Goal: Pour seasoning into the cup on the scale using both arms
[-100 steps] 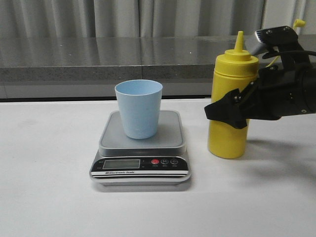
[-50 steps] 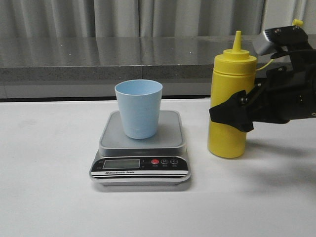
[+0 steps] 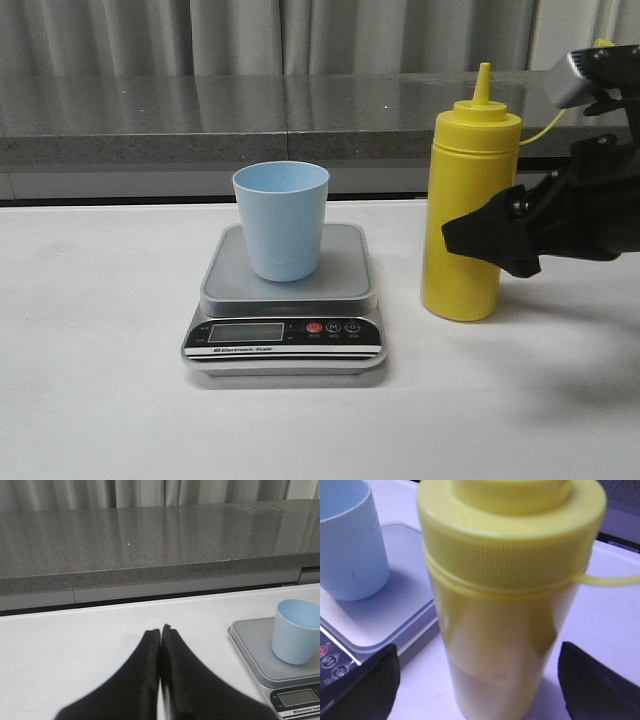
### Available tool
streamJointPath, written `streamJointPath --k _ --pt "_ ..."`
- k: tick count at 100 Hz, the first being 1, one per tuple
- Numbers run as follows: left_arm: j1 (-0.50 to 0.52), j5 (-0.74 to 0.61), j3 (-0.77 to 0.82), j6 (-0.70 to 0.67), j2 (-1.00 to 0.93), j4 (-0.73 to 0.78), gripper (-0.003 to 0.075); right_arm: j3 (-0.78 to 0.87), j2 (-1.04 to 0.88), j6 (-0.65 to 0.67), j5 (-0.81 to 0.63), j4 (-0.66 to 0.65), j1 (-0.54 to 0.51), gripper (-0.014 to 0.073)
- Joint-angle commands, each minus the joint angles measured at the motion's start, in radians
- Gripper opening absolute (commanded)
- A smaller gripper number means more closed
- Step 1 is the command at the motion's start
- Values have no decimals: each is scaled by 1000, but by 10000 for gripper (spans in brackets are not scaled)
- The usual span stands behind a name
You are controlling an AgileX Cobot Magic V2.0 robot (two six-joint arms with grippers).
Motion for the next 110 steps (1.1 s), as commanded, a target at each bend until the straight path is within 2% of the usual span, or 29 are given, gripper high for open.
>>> streamJointPath --k 1,35,54,110 --pt "5 -82 -29 0 6 -3 -18 5 -59 -28 -76 28 -6 638" --pt "5 -82 -29 0 6 -3 -18 112 -147 -44 -81 91 -6 638" --pt "5 -82 -29 0 6 -3 -18 175 -264 -44 -52 124 -6 638" --pt "5 -82 -29 0 6 -3 -18 183 -866 25 511 159 -3 637"
